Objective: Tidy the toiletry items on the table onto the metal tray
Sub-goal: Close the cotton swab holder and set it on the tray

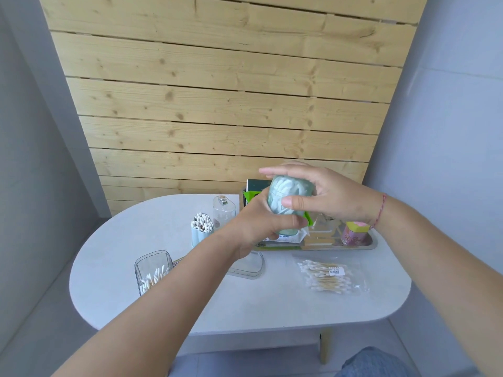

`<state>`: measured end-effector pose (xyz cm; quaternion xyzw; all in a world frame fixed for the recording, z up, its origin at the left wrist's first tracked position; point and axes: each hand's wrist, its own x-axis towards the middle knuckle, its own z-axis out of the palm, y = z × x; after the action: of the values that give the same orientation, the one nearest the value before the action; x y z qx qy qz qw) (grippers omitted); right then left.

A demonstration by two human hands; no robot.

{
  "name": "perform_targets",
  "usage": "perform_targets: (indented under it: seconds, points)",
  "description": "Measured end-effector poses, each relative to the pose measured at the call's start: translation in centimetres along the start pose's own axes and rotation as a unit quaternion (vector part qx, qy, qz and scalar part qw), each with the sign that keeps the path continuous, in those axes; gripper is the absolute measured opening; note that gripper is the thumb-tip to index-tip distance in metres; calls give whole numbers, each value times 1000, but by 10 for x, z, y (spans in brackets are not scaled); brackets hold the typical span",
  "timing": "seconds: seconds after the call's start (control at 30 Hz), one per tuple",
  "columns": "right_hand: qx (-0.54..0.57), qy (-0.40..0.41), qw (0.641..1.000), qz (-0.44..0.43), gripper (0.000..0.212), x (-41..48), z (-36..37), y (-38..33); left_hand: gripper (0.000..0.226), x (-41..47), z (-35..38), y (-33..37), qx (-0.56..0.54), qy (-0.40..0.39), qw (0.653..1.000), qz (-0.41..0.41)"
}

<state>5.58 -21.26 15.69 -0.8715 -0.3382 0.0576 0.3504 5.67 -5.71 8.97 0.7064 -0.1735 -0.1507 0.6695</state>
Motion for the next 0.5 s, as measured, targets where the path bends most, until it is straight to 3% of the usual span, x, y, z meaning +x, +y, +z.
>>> perform_targets:
  seconds: [0.23,0.5]
  points:
    - [82,-28,996,9,51,-2,-5,3,41,-1,-5,7,31,-26,998,-42]
    - [22,77,997,0,37,1,12,8,33,5,2,4,27,-3,998,-54]
